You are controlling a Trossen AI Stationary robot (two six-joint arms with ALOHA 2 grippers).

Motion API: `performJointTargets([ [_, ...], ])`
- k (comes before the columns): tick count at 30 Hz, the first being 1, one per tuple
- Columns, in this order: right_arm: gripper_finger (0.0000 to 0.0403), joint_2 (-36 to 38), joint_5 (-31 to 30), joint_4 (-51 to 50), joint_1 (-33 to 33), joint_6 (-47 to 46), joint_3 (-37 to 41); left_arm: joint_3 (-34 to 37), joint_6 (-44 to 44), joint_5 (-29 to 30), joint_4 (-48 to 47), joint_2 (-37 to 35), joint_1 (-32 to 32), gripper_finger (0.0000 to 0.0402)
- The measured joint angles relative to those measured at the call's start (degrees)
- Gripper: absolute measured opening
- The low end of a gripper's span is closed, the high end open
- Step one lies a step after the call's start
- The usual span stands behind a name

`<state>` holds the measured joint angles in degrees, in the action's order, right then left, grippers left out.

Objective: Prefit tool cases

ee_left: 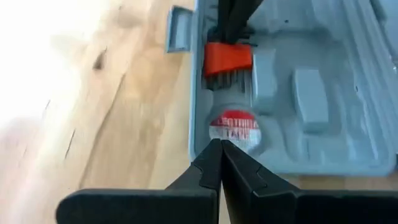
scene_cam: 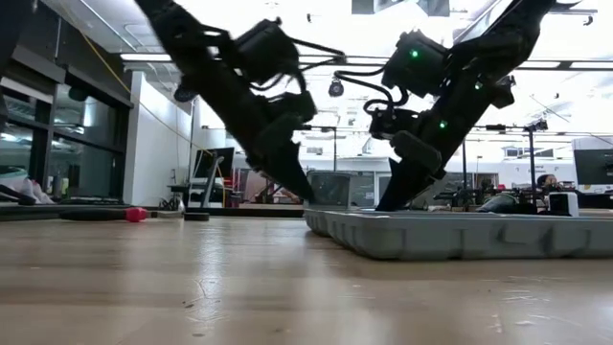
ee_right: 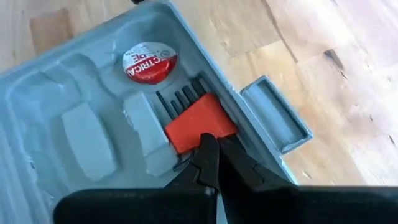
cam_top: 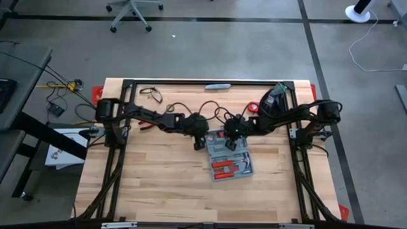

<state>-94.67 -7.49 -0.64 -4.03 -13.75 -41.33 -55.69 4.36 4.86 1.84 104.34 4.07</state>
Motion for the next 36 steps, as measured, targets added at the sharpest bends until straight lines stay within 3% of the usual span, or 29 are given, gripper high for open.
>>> performJointTargets([
  [5, 0.0, 2.75, 1.32, 4.51, 0.01, -0.44, 0.09, 9.49, 7.13, 3.25, 14.09, -3.43, -2.85, 0.0],
  [10, 0.0, 2.42, 8.06, 19.57, 1.6, -2.92, 0.02, 16.54, 11.92, 4.89, 26.66, -4.26, -5.9, 0.0],
  [15, 0.0, -0.16, 14.47, 35.58, 3.72, -8.32, 1.54, 18.65, 14.98, 5.67, 27.85, -4.21, -6.83, 0.0],
  [23, 0.0, -5.06, 14.48, 49.61, 4.03, -18.3, 7.06, 18.74, 14.01, 2.15, 28.43, -4.23, -6.83, 0.0],
  [36, 0.0, -7.45, 14.85, 57.45, 4.04, -28.15, 7.39, 18.65, 15.04, -3.83, 27.95, -7.43, -6.68, 0.0],
])
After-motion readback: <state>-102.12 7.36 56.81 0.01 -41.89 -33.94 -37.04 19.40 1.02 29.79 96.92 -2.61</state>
